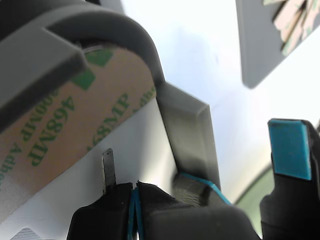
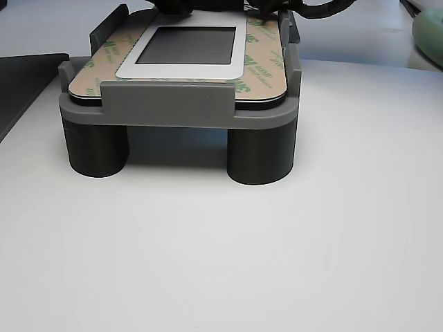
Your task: Peel off protective film from adhesive tape.
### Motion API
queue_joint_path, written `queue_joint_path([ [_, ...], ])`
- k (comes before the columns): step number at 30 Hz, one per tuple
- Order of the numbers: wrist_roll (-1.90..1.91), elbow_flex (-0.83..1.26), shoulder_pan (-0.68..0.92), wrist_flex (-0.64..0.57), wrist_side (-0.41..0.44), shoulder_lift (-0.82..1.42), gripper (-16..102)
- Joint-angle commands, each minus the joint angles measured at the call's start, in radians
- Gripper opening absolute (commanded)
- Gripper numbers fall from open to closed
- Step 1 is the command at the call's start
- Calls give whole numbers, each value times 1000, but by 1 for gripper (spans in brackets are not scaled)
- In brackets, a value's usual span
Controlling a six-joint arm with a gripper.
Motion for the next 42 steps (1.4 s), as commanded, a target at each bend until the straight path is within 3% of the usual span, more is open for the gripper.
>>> queue_joint_path([
  [1,-2,-29,-17,-6,-5,18,-7],
  [42,26,-3,-6,9,-2,61,-9],
])
